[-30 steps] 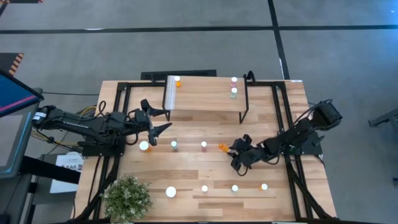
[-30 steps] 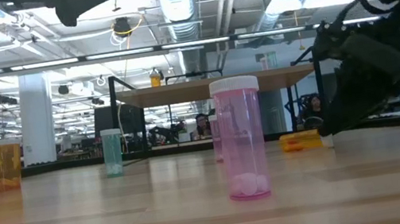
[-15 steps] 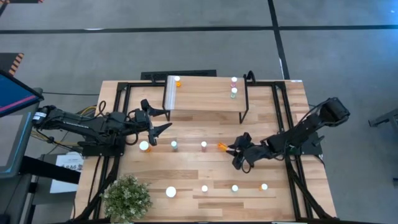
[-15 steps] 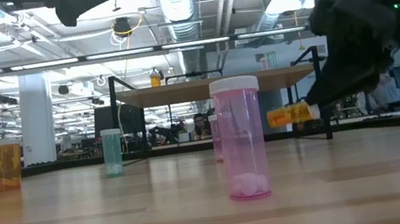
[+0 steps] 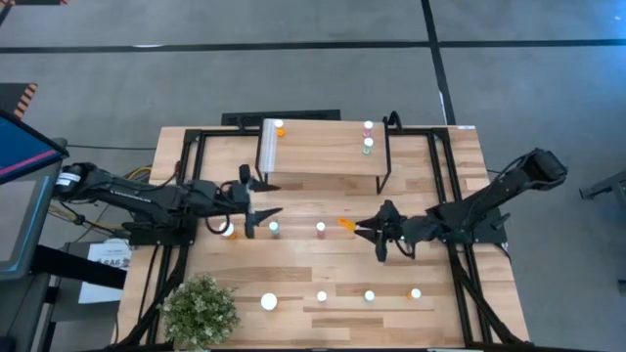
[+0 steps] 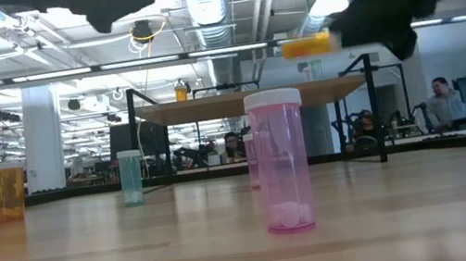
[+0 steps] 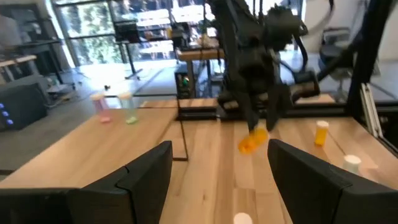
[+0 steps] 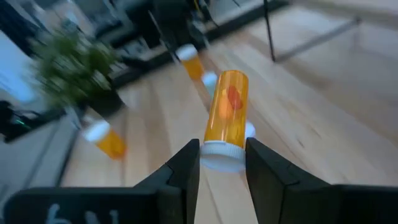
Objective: Pick and place medicine bottles onto shelf by color
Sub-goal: Put the top orange small pill bottle on the shelf
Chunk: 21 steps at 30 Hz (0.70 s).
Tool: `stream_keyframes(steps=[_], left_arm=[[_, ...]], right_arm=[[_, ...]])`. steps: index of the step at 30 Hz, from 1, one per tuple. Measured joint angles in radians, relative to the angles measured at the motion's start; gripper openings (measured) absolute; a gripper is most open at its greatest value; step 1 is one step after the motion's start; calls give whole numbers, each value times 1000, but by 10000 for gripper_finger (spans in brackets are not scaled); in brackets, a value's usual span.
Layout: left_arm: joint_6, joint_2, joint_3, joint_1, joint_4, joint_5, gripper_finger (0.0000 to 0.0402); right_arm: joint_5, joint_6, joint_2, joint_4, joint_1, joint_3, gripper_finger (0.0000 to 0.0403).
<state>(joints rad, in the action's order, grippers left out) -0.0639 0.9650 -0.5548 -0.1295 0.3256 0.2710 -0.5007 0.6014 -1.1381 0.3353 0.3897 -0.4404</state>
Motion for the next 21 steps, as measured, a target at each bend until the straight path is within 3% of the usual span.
stream_keyframes(steps=[10,21], left_arm=[[-54,307,-181,1,-13,-31,254],[-98,545,-366,2,-70,-139,284]], right_arm=[[3,-114,46,127,0,-2,129],[21,-182,-50,121,0,-89,129]])
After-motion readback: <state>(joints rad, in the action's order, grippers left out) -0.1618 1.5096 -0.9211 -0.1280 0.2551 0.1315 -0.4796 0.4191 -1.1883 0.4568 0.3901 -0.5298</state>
